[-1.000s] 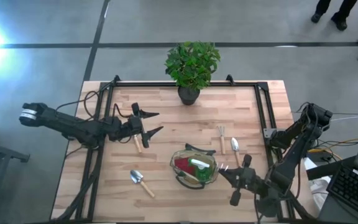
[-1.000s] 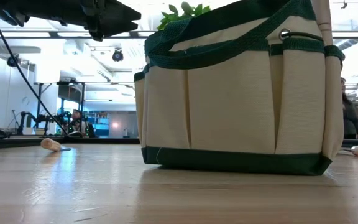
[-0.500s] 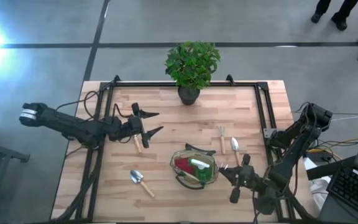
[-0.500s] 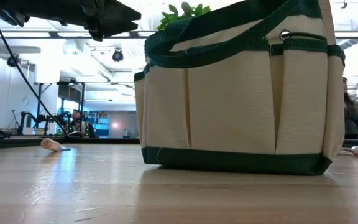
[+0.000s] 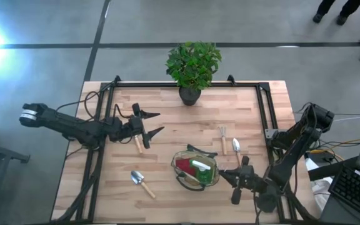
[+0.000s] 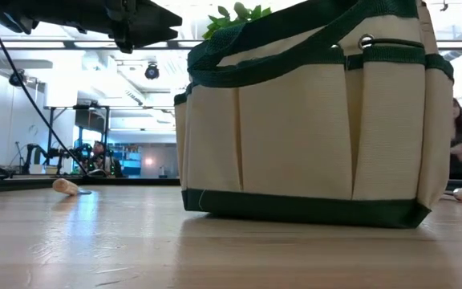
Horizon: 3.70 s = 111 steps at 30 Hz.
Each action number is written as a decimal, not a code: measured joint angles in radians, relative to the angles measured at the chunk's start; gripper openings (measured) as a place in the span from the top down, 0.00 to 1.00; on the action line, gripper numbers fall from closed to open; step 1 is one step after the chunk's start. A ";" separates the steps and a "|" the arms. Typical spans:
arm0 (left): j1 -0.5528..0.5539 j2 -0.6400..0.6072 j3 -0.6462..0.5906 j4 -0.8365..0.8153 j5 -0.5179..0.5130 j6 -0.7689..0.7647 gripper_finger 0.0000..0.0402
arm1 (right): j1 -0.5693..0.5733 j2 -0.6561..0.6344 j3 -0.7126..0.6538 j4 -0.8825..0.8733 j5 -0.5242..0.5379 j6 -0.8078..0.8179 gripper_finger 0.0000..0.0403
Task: Pick & Place Garden tools in Gardening bag
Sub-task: Put the left brown hand rake into the green gardening bag
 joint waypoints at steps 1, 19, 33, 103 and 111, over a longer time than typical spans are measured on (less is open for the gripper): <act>0.000 0.000 0.000 0.000 0.000 0.000 0.30 | -0.001 0.010 0.000 0.001 0.000 0.005 0.98; 0.000 0.000 0.000 0.032 0.000 0.011 0.30 | -0.013 0.214 0.002 0.108 -0.024 0.182 0.98; 0.000 0.000 0.000 0.036 0.000 0.031 0.30 | -0.016 0.177 0.001 0.102 -0.049 0.162 0.94; 0.000 0.000 0.000 0.017 0.001 0.030 0.30 | -0.045 0.058 0.074 -0.381 -0.292 0.349 0.72; 0.000 0.000 0.000 0.016 0.001 0.030 0.30 | -0.043 0.058 0.074 -0.384 -0.295 0.379 0.77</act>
